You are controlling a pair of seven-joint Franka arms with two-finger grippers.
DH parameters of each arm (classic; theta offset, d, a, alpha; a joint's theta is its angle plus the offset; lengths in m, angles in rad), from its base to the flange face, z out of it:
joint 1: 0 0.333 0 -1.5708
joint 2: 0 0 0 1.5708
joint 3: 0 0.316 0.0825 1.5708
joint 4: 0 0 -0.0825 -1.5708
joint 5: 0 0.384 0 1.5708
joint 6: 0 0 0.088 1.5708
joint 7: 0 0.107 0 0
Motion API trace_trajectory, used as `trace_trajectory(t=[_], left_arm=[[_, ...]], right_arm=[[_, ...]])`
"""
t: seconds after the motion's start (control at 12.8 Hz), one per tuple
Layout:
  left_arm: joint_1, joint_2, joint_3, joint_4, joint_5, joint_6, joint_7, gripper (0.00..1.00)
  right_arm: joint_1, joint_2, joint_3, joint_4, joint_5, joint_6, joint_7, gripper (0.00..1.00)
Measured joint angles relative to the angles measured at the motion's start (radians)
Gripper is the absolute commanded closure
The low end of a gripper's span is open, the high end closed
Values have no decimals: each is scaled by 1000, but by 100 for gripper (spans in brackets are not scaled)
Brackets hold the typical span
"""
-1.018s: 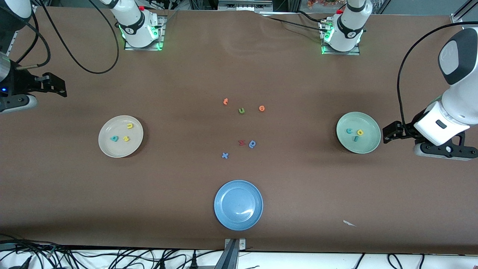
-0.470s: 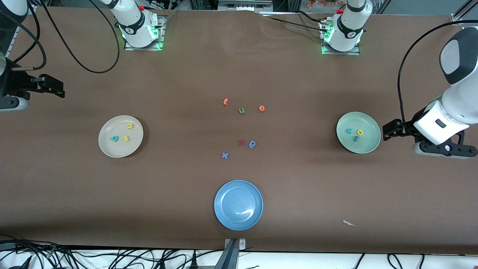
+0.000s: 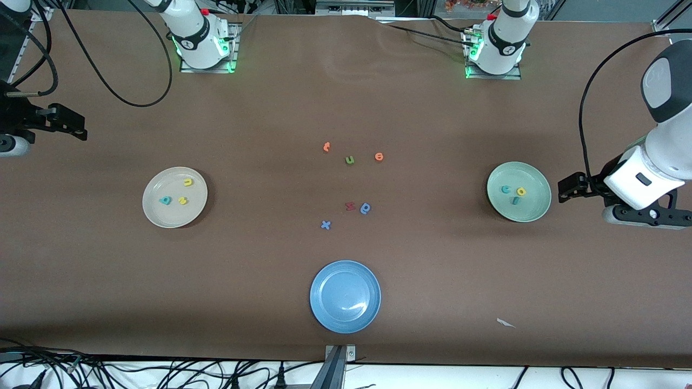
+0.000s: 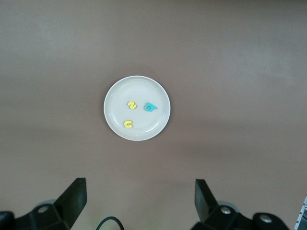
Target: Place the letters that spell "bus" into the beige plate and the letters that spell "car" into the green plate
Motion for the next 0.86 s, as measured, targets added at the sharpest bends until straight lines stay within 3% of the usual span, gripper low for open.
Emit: trace_trajectory(t=[0.23,0.47,0.86], left_arm=[[6,0,1,0,0,0,0,0],[5,0,1,0,0,0,1,0],[5,0,0,0,0,0,1,0]], right_arm=[[1,0,1,0,7,-19,0,0],[2,0,1,0,78,-21,0,0],[2,0,1,0,89,-33,0,0]])
